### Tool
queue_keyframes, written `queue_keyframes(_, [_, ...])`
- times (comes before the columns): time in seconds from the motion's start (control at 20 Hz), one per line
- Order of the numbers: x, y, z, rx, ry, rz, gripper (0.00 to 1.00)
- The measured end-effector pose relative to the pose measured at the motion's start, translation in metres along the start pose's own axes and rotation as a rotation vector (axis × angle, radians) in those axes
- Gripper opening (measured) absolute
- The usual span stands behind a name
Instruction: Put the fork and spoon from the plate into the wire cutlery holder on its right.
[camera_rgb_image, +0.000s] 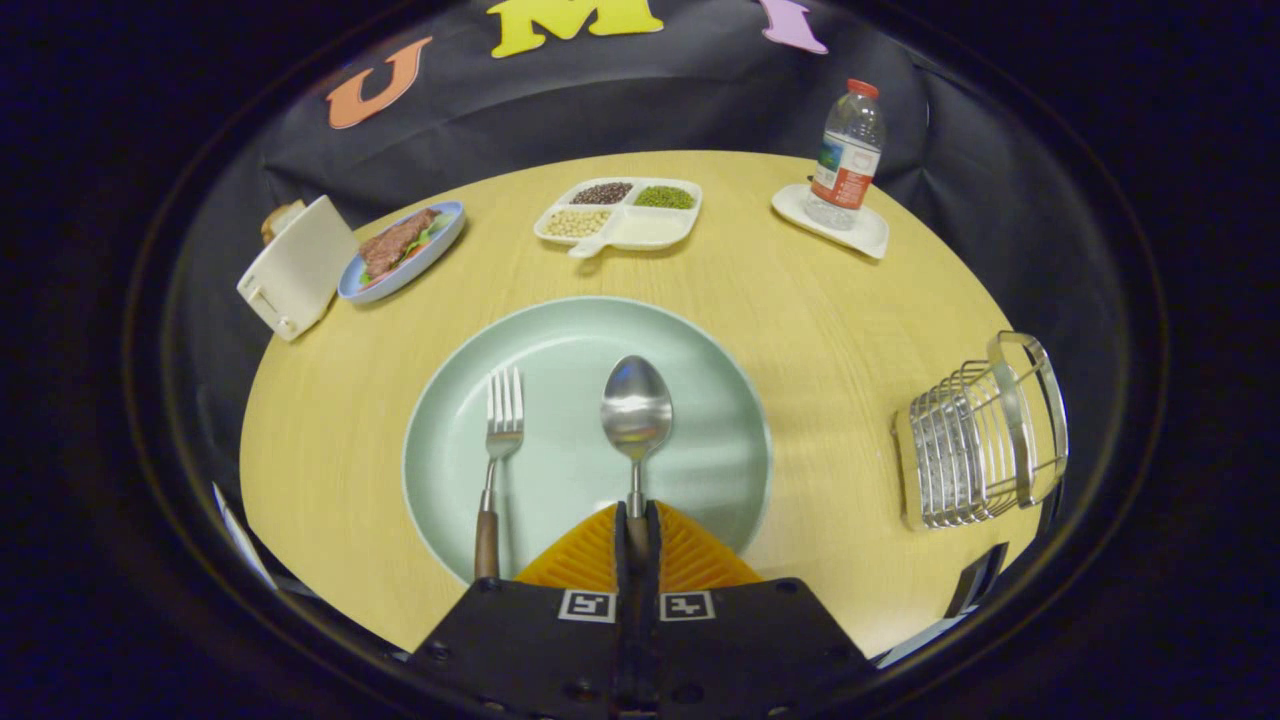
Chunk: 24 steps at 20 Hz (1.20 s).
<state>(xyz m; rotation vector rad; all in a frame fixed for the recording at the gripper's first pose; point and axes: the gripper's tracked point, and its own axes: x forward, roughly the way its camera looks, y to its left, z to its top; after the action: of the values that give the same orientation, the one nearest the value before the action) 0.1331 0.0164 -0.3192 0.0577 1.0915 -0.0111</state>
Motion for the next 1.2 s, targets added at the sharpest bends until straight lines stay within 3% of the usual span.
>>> queue_keyframes(0.6, [-0.074, -0.002, 0.019, -0.027, -0.155, 0.062, 0.02])
queue_keyframes(0.9, [-0.105, -0.033, 0.027, -0.01, -0.212, 0.071, 0.01])
queue_keyframes(1.2, [-0.129, -0.088, 0.032, 0.026, -0.243, 0.024, 0.01])
